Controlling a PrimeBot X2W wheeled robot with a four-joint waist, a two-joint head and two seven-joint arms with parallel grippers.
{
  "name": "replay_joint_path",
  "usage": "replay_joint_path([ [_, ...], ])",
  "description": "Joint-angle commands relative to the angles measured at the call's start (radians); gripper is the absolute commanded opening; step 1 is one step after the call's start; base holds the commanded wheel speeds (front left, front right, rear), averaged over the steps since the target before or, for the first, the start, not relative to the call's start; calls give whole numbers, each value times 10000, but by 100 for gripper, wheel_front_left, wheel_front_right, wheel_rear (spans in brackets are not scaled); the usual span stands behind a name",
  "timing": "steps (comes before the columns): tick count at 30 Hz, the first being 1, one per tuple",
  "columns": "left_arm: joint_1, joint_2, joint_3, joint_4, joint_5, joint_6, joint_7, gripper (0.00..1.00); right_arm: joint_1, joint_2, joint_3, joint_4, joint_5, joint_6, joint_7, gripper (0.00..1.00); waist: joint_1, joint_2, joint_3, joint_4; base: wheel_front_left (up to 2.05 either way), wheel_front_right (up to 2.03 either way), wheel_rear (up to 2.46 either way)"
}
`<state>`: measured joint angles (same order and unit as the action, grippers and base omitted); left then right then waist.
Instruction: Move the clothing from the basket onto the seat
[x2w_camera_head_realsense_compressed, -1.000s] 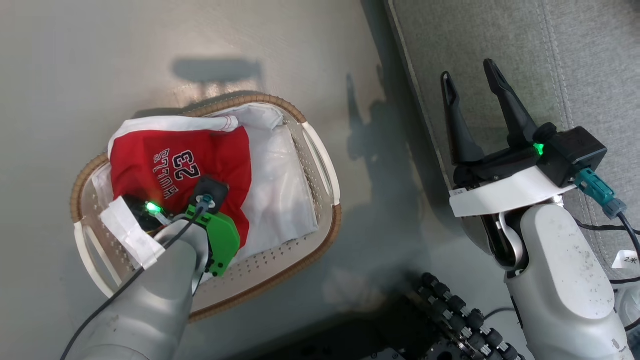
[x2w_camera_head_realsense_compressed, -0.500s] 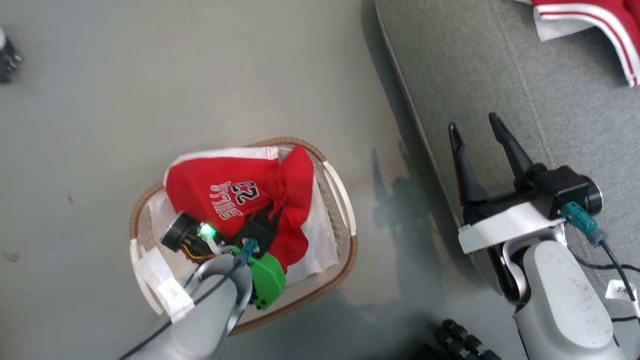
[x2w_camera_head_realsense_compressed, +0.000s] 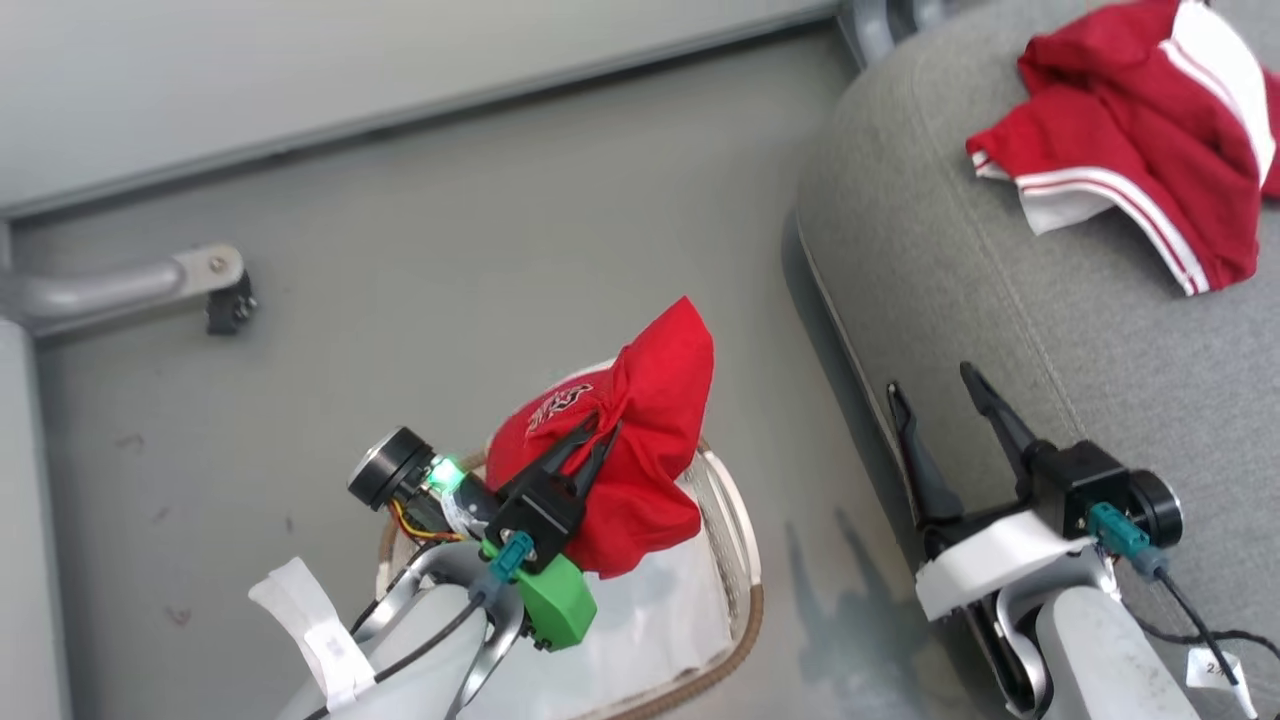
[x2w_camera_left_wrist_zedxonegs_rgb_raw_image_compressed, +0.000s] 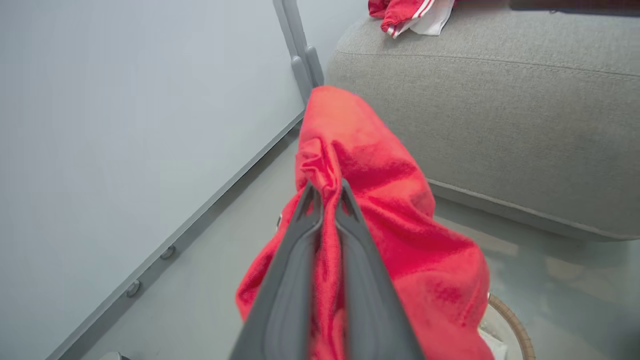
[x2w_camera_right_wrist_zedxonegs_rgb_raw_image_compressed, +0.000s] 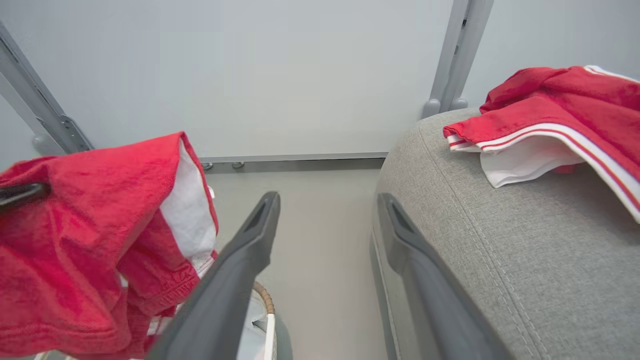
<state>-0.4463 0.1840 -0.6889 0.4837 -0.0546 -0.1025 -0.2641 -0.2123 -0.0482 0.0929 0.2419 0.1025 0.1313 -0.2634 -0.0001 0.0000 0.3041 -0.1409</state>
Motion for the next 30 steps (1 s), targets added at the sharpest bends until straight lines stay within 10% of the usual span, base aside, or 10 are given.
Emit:
replay_joint_path([
  [1, 121, 175, -149, -224, 126, -55, -4, 0, 300, -41, 43, 77, -65, -10, -20, 100, 1, 0, -1782, 643, 0, 0, 0],
  [30, -4675, 2349, -2697, -2619, -1017, -281, 188, 0, -643, -40, 1941, 821, -448, -12, -20, 100, 1, 0, -3244, 693, 0, 0, 0],
])
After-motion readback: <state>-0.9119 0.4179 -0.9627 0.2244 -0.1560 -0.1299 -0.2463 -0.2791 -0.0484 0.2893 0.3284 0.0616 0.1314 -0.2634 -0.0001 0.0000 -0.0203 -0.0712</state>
